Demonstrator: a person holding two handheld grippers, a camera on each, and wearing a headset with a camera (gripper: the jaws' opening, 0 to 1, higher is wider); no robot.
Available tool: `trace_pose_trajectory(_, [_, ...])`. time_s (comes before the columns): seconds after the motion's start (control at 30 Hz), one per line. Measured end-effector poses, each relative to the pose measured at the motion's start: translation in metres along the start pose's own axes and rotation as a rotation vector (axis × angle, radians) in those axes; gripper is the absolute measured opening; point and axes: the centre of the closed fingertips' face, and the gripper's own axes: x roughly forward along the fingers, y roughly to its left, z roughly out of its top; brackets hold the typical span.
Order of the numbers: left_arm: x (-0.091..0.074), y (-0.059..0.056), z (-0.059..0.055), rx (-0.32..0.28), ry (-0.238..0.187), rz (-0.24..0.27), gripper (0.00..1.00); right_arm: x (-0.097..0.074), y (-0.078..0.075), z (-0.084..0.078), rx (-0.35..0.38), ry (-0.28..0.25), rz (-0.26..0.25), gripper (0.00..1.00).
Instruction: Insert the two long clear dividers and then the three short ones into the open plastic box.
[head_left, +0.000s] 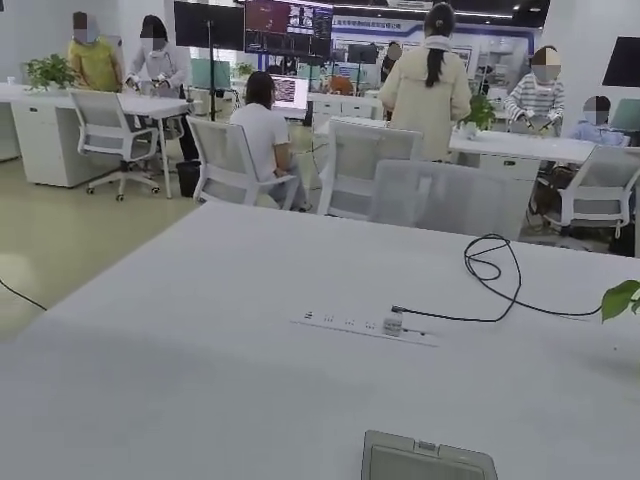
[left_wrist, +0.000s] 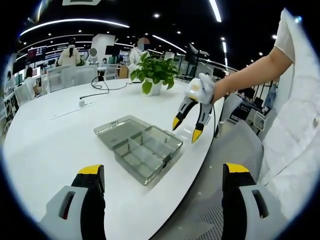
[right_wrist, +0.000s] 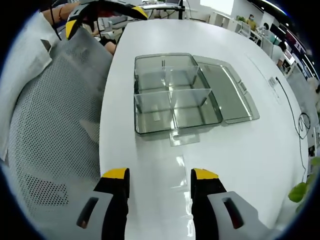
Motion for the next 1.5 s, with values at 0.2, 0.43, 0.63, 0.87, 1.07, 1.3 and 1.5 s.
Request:
trace_pose_trajectory(0.2, [0.002, -0.001, -0.004, -0.001, 0.013, -0.014, 1.0, 0.01, -0.003, -0.008, -0.042, 0.044, 0.03, 0.5])
trace_pose_trajectory(0.43, [0.003, 0.003, -0.007, 0.001, 0.016, -0.02, 1.0, 0.017, -0.003, -0.016, -0.085, 0.09, 0.04, 0.5])
trace_pose_trajectory(0.63, [0.004, 0.004, -0.008, -0.003, 0.016, -0.023, 1.0, 0.018, -0.006, -0.017, -0.12, 0.104, 0.037, 0.47])
trace_pose_trajectory(0.87, [0.006, 0.004, -0.007, -0.007, 0.011, -0.028, 1.0, 0.019, -0.008, -0.017, -0.136, 0.114, 0.026, 0.44])
trace_pose_trajectory(1.07, [0.007, 0.005, -0.008, -0.011, 0.008, -0.032, 1.0, 0.019, -0.009, -0.017, -0.132, 0.113, 0.022, 0.39])
trace_pose_trajectory(1.3, [0.007, 0.006, -0.009, -0.014, 0.005, -0.031, 1.0, 0.019, -0.01, -0.016, -0.136, 0.12, 0.022, 0.33])
trace_pose_trajectory(1.5, [0.006, 0.006, -0.01, -0.016, 0.007, -0.033, 1.0, 0.019, -0.01, -0.016, -0.137, 0.125, 0.02, 0.33])
